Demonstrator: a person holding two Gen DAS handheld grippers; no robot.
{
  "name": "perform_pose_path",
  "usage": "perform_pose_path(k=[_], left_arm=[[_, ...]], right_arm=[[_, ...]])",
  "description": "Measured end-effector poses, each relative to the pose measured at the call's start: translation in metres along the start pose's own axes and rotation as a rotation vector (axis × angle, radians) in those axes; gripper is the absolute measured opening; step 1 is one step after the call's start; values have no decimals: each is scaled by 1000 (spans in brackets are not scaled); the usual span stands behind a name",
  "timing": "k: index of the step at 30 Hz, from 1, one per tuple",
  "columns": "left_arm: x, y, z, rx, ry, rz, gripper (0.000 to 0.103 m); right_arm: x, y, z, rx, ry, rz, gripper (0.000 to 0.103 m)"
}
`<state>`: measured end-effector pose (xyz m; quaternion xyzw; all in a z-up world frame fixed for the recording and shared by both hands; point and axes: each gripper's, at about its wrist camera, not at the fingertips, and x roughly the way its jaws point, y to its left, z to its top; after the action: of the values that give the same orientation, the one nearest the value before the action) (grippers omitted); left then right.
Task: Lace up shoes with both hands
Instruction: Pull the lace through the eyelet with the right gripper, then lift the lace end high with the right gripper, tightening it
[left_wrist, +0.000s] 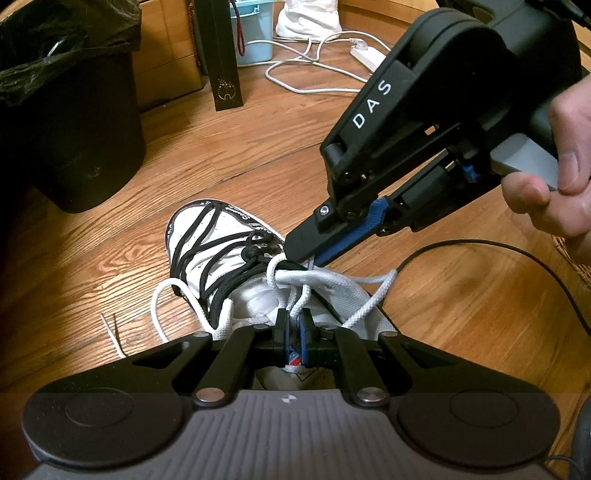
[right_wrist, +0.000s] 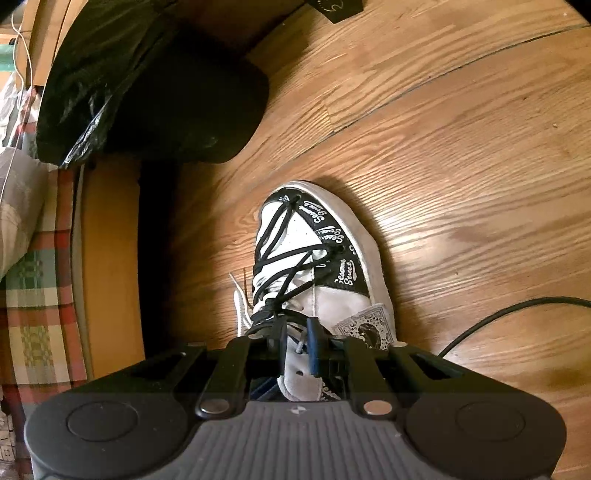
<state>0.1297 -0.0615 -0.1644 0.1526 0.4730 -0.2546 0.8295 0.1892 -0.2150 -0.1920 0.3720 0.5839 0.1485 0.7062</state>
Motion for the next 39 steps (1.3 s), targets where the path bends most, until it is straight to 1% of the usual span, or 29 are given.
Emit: perform_pose_path(k=[3,6,10,13,18,23,30,33,35,39], left_arm=[[0,1,0,-5,1,-1,6],[0,1,0,-6,0,0,6],[-1,0,0,2,-5,11,9],[-1,3,-1,-6,-3,14,10],[-2,2,-1,-5,-8,18,20],[-3,1,-1,3,-8,20,21],[-10,7,-1,-41,-33,13,24],[-20,7,2,-41,-68,29,24],[-25,8,3,-44,-78,37,25],[-29,18,1,-97,-86,49,25]], right_arm=[[-1,0,-1,-5,-1,-5,4],[-2,2,-2,-16,-6,-11,4],[-2,3,-2,-22,-10,-17,4],[-1,5,-1,-31,-17,-22,4],[-2,7,-1,-50,-22,-30,4],[-3,8,-1,-67,-31,-45,4],[-4,11,0,-91,-50,-66,4],[-6,11,2,-94,-67,-78,4],[-7,11,3,-102,-74,-86,4],[-11,12,5,-114,-98,-103,4]])
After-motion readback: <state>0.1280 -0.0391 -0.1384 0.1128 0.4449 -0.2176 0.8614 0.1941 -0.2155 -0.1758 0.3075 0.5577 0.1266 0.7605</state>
